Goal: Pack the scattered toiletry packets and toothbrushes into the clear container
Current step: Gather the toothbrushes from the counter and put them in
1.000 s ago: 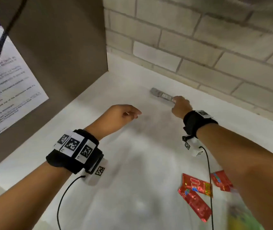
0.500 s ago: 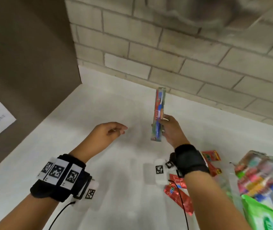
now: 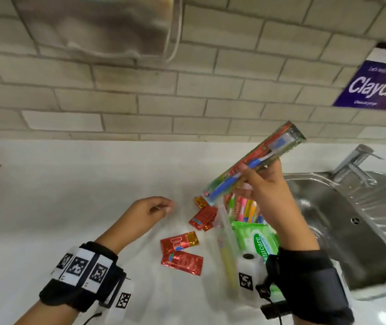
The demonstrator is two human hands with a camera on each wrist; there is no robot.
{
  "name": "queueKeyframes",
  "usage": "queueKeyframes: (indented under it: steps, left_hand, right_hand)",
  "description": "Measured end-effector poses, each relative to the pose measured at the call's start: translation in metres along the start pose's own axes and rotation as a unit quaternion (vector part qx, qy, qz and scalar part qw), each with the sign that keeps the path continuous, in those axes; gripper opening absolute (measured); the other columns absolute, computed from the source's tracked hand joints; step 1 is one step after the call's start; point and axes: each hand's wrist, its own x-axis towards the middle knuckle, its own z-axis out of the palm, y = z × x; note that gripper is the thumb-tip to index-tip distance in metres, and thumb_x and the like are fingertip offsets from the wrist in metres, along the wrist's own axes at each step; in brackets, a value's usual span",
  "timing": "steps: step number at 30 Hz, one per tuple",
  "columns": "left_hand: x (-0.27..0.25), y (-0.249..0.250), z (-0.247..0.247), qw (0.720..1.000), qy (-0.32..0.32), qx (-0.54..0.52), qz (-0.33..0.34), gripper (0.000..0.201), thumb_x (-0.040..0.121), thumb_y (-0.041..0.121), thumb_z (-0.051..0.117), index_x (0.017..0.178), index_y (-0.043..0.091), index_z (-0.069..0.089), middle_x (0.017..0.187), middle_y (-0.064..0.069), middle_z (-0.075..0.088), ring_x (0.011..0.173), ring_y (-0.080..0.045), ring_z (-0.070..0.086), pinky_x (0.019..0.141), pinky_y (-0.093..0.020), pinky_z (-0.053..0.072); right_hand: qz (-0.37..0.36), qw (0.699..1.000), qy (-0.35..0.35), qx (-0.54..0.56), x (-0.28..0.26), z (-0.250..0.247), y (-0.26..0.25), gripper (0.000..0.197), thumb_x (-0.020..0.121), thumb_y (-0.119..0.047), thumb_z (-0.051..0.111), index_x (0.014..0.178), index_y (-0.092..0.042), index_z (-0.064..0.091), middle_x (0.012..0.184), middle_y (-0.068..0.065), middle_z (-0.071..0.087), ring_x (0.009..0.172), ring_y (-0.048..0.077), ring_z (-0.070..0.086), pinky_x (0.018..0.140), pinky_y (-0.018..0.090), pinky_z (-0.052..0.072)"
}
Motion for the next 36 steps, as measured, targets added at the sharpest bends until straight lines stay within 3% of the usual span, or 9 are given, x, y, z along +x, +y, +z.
queueKeyframes:
  steps: [2,6,11,18,22,27,32,34,36]
  left_hand:
    - [0.008,0.009,0.014,1.0,-0.019,0.014,0.014,0.022,0.089,0.022,0.057,0.093,0.043,0.061,0.104,0.019,0.064,0.097,0.0,0.062,0.086,-0.013,0.043]
    - [0.016,0.022,0.038,0.999,-0.041,0.019,0.026,0.021,0.089,0.024,0.057,0.09,0.045,0.061,0.102,0.023,0.063,0.096,0.007,0.06,0.083,-0.009,0.041]
    - [0.02,0.025,0.058,0.999,-0.042,0.011,0.018,0.021,0.088,0.025,0.059,0.091,0.045,0.063,0.101,0.019,0.066,0.094,0.013,0.059,0.082,-0.011,0.043]
    - [0.013,0.017,0.066,1.0,-0.018,0.001,-0.006,0.017,0.088,0.026,0.059,0.098,0.037,0.066,0.1,0.016,0.068,0.092,0.01,0.061,0.076,-0.01,0.048]
    - [0.009,0.009,0.067,0.999,-0.007,-0.003,-0.035,0.017,0.087,0.029,0.059,0.102,0.034,0.066,0.102,0.013,0.069,0.093,-0.001,0.064,0.074,-0.014,0.051]
    - [0.006,0.007,0.067,0.999,-0.004,0.012,-0.047,0.016,0.088,0.03,0.058,0.101,0.037,0.064,0.103,0.013,0.068,0.093,-0.001,0.063,0.069,-0.01,0.049]
    - [0.005,0.005,0.068,0.997,-0.021,0.032,-0.069,0.016,0.09,0.028,0.055,0.098,0.04,0.061,0.104,0.014,0.065,0.092,-0.002,0.061,0.069,-0.014,0.049]
    - [0.003,0.001,0.069,0.995,-0.026,0.056,-0.078,0.017,0.091,0.028,0.055,0.103,0.036,0.063,0.105,0.012,0.064,0.091,-0.003,0.061,0.073,-0.017,0.051]
    - [0.002,-0.004,0.069,0.991,-0.032,0.09,-0.089,0.019,0.09,0.026,0.055,0.106,0.031,0.064,0.105,0.009,0.064,0.092,-0.005,0.062,0.078,-0.022,0.052]
  right_hand:
    - [-0.022,0.998,0.018,-0.059,-0.002,-0.031,-0.004,0.022,0.084,-0.007,0.064,0.097,-0.018,0.051,0.094,0.01,0.065,0.092,0.028,0.067,0.078,0.042,0.057]
    - [-0.066,0.989,0.029,-0.129,0.002,-0.074,-0.016,0.023,0.074,-0.004,0.074,0.089,-0.013,0.06,0.083,0.004,0.072,0.071,0.009,0.069,0.064,0.019,0.055]
    - [-0.011,0.964,-0.043,-0.262,0.026,-0.08,-0.004,0.027,0.073,-0.004,0.075,0.089,-0.017,0.059,0.085,0.004,0.071,0.071,0.014,0.067,0.066,0.025,0.056]
    - [0.17,0.867,-0.223,-0.412,0.049,-0.055,0.039,0.016,0.092,-0.024,0.052,0.09,-0.008,0.053,0.087,0.016,0.068,0.076,0.027,0.066,0.074,0.037,0.055]
    - [0.223,0.808,-0.246,-0.487,0.055,-0.047,0.046,0.045,0.098,-0.034,0.038,0.114,0.004,0.058,0.109,0.024,0.064,0.09,0.027,0.059,0.088,0.037,0.048]
    - [0.183,0.723,-0.282,-0.603,0.065,-0.043,0.051,0.033,0.096,-0.009,0.038,0.117,0.007,0.058,0.121,0.021,0.062,0.096,0.028,0.057,0.09,0.037,0.046]
    - [0.214,0.705,-0.323,-0.594,0.071,-0.046,0.056,0.034,0.098,-0.013,0.036,0.111,0.007,0.061,0.115,0.02,0.066,0.091,0.031,0.066,0.08,0.035,0.054]
    - [0.214,0.692,-0.33,-0.605,0.069,-0.046,0.048,0.035,0.098,-0.017,0.038,0.1,0.006,0.064,0.098,0.019,0.069,0.073,0.029,0.066,0.068,0.032,0.055]
    - [0.167,0.681,-0.318,-0.638,0.061,-0.046,0.031,0.036,0.097,-0.023,0.04,0.073,-0.005,0.059,0.073,0.01,0.062,0.055,0.018,0.055,0.053,0.024,0.045]
